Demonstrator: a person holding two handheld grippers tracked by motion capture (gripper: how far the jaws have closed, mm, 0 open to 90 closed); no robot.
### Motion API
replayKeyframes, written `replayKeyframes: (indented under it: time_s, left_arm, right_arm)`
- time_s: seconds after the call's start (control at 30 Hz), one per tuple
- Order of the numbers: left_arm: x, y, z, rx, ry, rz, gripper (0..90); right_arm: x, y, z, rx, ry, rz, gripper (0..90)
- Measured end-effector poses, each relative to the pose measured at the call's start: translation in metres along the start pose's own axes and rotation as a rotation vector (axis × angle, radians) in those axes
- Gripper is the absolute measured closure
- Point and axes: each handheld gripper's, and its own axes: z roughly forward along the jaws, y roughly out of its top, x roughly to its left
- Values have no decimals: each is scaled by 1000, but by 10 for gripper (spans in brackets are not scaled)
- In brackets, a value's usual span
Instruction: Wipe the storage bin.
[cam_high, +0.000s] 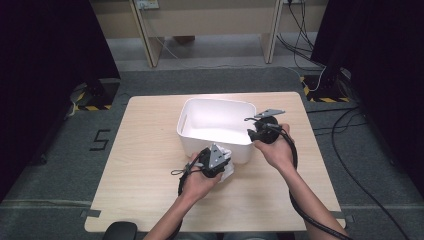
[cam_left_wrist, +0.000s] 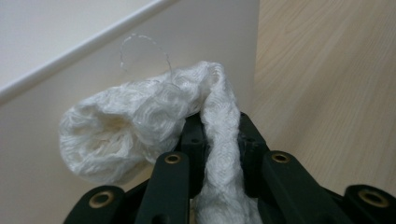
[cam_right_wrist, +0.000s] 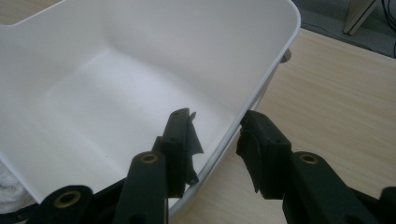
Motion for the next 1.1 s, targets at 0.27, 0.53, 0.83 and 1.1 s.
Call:
replayKeyframes:
  time_s: [0.27, 0.53, 0.83, 1.1]
  left_arm:
    - [-1, -4, 5, 20, -8, 2, 774]
    - [-3, -8, 10, 36, -12, 7, 774]
    - [-4, -11, 13, 47, -18, 3, 774]
    - [-4, -12, 16, 58, -22, 6, 775]
  right_arm:
    - [0, 0, 0, 1, -1, -2, 634]
    - [0, 0, 0, 1, 0, -2, 634]
    - [1, 0, 0, 2, 0, -3, 634]
    - [0, 0, 0, 3, 2, -6, 634]
